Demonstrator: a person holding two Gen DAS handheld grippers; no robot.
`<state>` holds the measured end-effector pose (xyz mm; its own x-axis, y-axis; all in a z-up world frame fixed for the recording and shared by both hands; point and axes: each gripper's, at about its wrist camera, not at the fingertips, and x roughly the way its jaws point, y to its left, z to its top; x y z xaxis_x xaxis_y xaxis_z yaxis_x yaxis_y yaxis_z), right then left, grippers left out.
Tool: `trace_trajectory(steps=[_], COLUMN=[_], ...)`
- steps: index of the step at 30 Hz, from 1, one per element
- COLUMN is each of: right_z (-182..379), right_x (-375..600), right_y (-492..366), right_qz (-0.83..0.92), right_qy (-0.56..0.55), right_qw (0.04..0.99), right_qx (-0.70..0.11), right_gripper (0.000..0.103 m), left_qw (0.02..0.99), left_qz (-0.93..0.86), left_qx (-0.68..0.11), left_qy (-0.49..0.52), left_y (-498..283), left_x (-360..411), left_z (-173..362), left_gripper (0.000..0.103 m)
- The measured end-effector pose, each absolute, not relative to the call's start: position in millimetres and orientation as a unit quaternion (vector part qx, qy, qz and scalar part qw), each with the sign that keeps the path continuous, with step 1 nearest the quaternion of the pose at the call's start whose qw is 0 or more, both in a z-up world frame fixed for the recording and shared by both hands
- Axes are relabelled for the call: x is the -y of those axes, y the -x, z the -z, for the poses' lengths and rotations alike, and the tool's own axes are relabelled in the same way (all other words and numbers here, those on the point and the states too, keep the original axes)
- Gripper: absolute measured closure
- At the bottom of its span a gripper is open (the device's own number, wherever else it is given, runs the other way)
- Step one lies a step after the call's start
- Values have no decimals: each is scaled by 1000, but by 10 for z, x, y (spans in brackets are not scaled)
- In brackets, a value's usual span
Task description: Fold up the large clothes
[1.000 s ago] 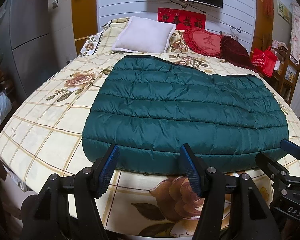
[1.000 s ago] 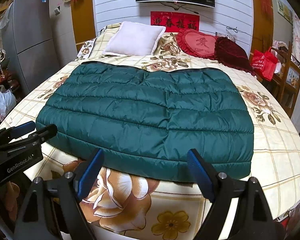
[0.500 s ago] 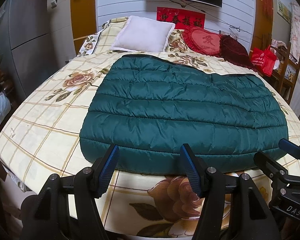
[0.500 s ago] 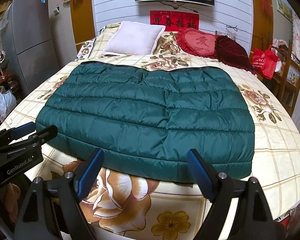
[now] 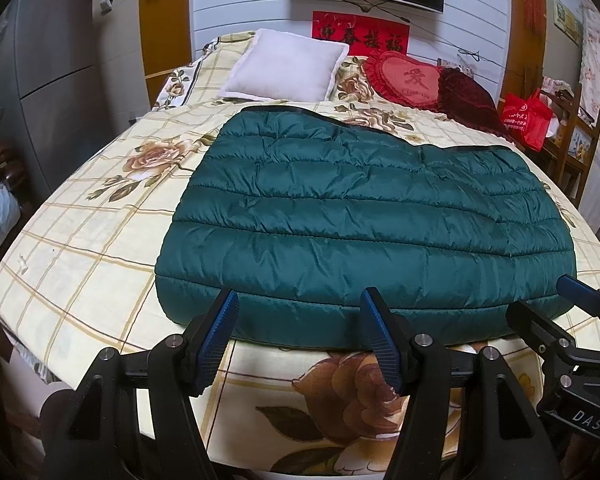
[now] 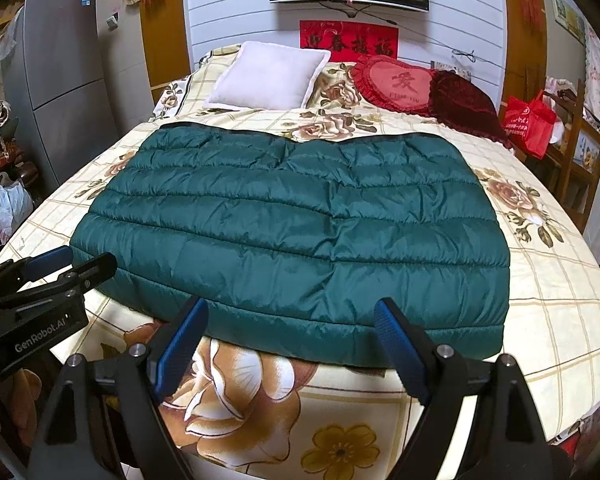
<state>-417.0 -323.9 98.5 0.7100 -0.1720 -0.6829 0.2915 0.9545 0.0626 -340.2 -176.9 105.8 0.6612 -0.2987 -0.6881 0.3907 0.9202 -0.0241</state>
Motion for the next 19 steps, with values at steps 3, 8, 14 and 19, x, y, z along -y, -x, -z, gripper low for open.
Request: trace_trajectory(steps=[3,8,14,19], right_z=[-985,-982,-965,-937], right_x=[3238,3231,3232,3257], right_y=[4169,4158,4146,4131], right_qz=[125,125,124,123], right_qy=[-83,-83,-85,-89], right_qw=[921,921,919,918], right_qx=[-359,-360,-363,-366], right_gripper=[15,15,15,15], left_qw=[909,908,906,910], left_qz=[189,191,195,193], left_qx=[-365,-369,-372,-363], left_qy=[-63,-64,-56,-58], left_y=[3402,3394,3374,3346], left_x=[1767,1782,1775,1741], left_z=[-1058,-1039,-1009,-1020], left_gripper=[35,35,35,35])
